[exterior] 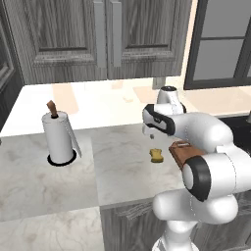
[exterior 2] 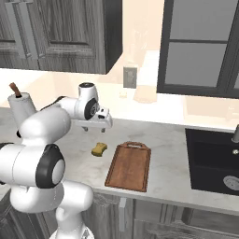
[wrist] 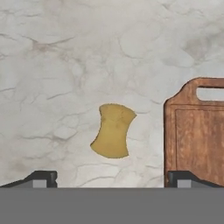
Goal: Pick up the sponge from the counter and clean the cutting board by briefly scrubbing or pressing down on the cutting board. Once finished, release the sponge.
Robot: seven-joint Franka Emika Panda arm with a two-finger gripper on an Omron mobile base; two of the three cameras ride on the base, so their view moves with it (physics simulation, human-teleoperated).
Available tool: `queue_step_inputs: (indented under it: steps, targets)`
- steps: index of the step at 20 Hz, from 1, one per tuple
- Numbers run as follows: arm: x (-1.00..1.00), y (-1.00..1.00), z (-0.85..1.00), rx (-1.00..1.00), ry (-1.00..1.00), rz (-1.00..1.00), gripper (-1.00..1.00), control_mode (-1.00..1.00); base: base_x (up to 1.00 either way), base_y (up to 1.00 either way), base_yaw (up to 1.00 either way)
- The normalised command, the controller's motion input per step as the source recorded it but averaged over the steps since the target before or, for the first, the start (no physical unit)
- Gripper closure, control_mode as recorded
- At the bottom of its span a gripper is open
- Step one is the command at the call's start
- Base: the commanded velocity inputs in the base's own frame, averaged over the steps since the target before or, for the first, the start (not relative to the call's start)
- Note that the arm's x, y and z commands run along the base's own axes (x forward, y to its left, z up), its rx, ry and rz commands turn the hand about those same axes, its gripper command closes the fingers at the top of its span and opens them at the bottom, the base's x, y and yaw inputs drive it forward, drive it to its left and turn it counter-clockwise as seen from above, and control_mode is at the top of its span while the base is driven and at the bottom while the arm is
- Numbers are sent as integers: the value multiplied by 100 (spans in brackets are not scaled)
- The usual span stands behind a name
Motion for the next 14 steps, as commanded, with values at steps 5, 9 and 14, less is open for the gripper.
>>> queue_step_inputs:
  steps: [5, 9, 14]
  targets:
    - [0, -3, -28, 2, 2, 0, -100, -100, 0, 0, 0]
    - [0, -8, -33, 1, 4, 0, -100, -100, 0, 0, 0]
    - [0, -2, -35, 0, 3, 0, -100, -100, 0, 0, 0]
